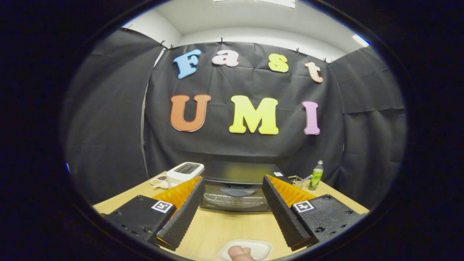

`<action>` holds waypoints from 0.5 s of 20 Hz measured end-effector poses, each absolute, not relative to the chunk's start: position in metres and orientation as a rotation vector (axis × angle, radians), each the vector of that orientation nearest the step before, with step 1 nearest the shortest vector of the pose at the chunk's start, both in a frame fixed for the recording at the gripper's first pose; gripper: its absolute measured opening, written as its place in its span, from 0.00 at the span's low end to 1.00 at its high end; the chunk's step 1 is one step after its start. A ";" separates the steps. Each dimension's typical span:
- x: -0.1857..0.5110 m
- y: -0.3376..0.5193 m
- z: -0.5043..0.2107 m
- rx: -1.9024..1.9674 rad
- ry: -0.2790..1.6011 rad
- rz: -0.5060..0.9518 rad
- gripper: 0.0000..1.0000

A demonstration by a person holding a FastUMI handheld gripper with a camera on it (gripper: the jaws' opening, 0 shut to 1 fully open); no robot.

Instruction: Open the toaster oven, put the food inside, and close the toaster oven door.

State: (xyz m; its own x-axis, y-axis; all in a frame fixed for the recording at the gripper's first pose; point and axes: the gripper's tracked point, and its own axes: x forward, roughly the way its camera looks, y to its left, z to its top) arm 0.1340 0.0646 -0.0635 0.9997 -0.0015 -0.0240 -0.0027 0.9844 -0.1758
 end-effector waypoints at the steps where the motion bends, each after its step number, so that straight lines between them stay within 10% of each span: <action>1: 0.123 0.063 -0.050 -0.173 0.020 -0.009 1.00; 10: 0.029 0.046 0.045 -0.117 -0.040 -0.037 1.00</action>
State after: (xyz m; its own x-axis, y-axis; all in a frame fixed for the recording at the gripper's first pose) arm 0.0285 0.0463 0.0453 0.9985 -0.0343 0.0423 0.0390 0.9925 -0.1155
